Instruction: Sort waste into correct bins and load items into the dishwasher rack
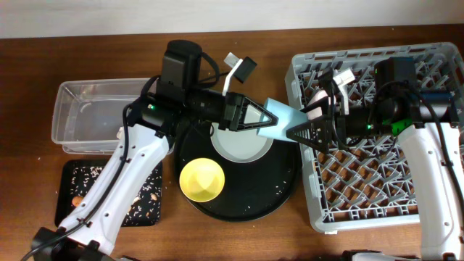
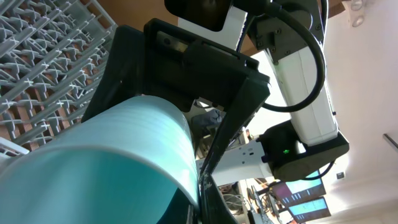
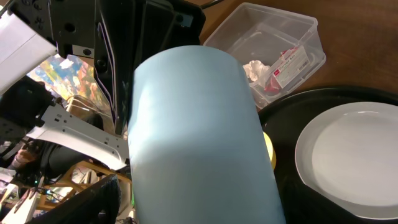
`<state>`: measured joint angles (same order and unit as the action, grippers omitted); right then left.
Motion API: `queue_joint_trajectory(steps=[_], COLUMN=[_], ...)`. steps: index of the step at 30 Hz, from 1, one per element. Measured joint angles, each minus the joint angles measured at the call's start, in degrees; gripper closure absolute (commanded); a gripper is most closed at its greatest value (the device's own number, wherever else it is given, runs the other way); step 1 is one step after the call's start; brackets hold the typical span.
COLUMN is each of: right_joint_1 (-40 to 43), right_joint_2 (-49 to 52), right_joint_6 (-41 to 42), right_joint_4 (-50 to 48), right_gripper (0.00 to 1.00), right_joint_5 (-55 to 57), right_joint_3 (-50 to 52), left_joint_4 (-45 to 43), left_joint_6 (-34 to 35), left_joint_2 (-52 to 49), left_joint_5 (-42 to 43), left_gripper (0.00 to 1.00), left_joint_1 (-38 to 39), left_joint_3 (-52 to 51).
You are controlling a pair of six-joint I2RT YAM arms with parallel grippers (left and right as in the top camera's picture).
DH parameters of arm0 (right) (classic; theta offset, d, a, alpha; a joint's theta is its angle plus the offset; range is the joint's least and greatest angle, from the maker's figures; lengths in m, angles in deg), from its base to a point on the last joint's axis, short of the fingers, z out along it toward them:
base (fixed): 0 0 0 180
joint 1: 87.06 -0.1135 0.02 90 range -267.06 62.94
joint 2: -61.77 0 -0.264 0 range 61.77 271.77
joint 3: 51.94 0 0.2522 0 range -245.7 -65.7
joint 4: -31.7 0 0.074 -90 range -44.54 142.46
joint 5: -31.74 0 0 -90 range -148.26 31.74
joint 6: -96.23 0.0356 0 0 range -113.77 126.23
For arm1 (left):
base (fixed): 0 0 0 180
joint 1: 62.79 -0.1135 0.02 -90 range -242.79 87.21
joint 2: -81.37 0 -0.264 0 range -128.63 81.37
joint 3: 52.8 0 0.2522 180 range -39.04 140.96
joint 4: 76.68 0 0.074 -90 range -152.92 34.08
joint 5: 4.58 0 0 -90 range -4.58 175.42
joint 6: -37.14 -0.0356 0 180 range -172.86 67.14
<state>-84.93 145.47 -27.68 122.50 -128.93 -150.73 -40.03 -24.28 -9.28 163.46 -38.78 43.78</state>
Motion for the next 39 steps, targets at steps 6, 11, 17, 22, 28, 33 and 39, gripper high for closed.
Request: queue_joint_trajectory(steps=[6, 11, 17, 22, 28, 33, 39], right_joint_1=[-0.8, -1.4, -1.4, -1.4, -1.4, 2.8, 8.9], right_joint_2=[0.0, 0.0, 0.0, 0.0, 0.0, 0.0, 0.0], right_joint_6=[-0.1, -0.4, -0.6, -0.6, 0.5, 6.2, 30.3], right_joint_4=[0.0, -0.8, -1.7, -1.7, -1.5, -1.3, -0.9], right_gripper=[0.26, 0.32, 0.41, 0.41, 0.41, 0.42, 0.42], right_joint_5=[0.0, 0.0, -0.3, 0.7, 6.3, 13.9, 43.3], right_joint_3=[0.0, 0.0, 0.0, 0.0, 0.0, 0.0, 0.0], left_joint_4=[-1.5, -1.6, -1.7, -1.7, -1.3, 9.2, 20.5], left_joint_6=[0.0, 0.0, 0.5, 0.6, 0.6, 0.0, -3.2], left_joint_2=[0.0, 0.0, -0.1, -0.1, -0.1, -0.1, -0.2], left_joint_5=[0.0, 0.3, -0.2, -0.9, -5.3, -14.2, -28.0], left_gripper=[1.0, 0.91, 0.79, 0.75, 0.74, 0.74, 0.74], left_joint_1=[0.7, 0.7, 0.6, 0.6, -1.8, -4.9, -4.9], left_joint_3=[0.0, 0.0, 0.0, 0.0, 0.0, 0.2, 0.2])
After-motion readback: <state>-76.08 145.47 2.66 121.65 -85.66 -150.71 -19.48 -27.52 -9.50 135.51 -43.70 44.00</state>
